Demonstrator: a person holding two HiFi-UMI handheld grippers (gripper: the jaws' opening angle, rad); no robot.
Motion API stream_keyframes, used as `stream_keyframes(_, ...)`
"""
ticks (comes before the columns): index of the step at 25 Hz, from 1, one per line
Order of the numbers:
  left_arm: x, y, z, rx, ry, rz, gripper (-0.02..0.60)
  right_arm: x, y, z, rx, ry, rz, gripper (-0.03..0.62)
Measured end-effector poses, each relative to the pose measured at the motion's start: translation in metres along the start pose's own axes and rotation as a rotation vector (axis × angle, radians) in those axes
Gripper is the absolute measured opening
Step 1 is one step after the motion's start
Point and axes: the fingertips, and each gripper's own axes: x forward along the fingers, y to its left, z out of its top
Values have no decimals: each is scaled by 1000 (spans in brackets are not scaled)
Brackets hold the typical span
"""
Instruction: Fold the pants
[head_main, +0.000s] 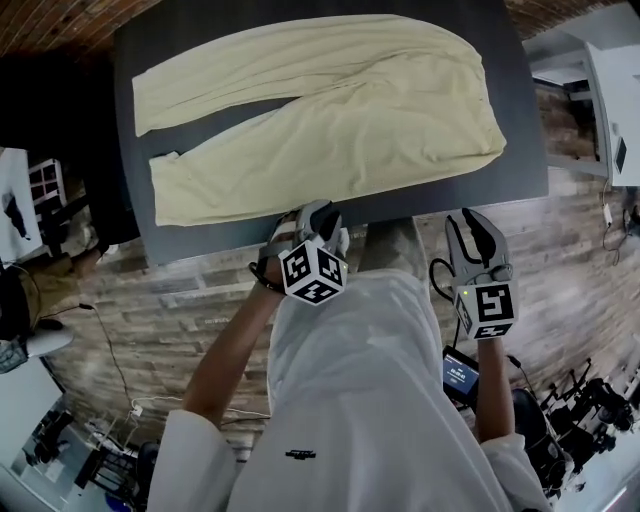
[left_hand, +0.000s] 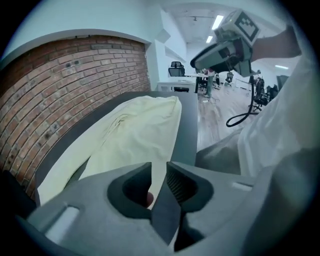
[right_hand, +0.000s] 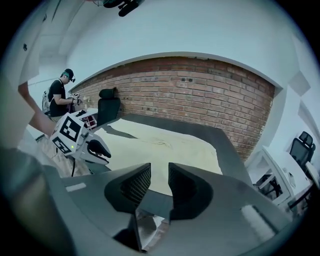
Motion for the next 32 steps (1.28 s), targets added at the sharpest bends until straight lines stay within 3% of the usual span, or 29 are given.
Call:
stream_keyframes(10,55,-6,-38,113,144,-49,118,9,9,-7,26,31,19,101)
stream_keyframes(16,65,-1,-47,39,201,-32,117,16,-3,-12,23,52,40,101)
stream_keyframes(21,70,-4,-53,50,228,-54,115,25,-17,-17,-11,75,53,101)
stream_keyframes(22,70,-3,-53,37,229,-45,106,27,-21,-19,-14,80,53,101)
stream_keyframes(24,70,2,-52,-8,225,-19,5,29,-29,-20,-17,86,50,101)
stream_keyframes(27,69,4,-51,-71,220,-25,5,33,-39,-23,-25,95,45,101)
stream_keyframes(32,55,10,-45,-88,210,-19,5,46,-48,-38,-58,124,60,116)
